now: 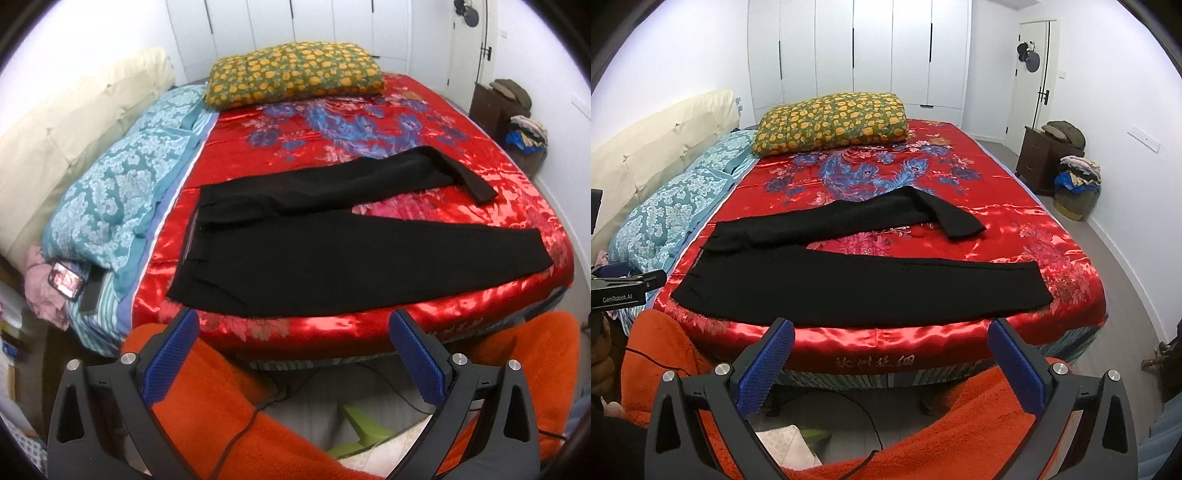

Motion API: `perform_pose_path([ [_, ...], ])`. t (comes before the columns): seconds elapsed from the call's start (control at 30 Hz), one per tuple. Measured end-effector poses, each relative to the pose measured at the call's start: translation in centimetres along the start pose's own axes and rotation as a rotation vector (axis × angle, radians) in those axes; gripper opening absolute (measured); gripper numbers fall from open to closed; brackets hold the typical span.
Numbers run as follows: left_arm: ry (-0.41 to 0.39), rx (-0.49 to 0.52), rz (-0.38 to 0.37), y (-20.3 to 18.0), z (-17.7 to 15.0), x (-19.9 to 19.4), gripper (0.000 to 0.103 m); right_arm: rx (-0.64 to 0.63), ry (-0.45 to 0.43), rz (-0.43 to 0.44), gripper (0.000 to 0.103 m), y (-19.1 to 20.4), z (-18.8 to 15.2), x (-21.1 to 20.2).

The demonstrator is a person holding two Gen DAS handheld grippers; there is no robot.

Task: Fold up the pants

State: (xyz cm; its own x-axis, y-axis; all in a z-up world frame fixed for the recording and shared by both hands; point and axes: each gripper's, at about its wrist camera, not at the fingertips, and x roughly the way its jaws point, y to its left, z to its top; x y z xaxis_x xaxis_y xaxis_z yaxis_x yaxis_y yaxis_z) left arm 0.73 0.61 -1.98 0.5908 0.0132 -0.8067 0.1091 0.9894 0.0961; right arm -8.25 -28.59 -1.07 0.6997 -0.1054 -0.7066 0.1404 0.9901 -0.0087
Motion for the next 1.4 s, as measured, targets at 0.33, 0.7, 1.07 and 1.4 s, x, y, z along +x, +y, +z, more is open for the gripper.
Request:
perform_pose_path([
  [0.33,0.005,-0.006,0.006,0.52,0.24,0.12,0.102,0.000,0.016,-0.032,0.103,0.13,-0.08,0.25],
  [0.7,0.005,-0.006,0.005,0.53,0.35,0.09,0.102,-0.004,0.002,-0.052,0.103,0.26,0.14,-0.16],
  [1.07,0.009,0.005,0.007,0.01,0.33,0.26,0.102,-0.005,0.004,-0.048,0.103,0.40,0.08,-0.24],
  [1.4,0.008,0.004,0.006,-0.20,0.29,0.30,0.102,0.000,0.001,-0.050,0.103,0.20,0.00,-0.15],
])
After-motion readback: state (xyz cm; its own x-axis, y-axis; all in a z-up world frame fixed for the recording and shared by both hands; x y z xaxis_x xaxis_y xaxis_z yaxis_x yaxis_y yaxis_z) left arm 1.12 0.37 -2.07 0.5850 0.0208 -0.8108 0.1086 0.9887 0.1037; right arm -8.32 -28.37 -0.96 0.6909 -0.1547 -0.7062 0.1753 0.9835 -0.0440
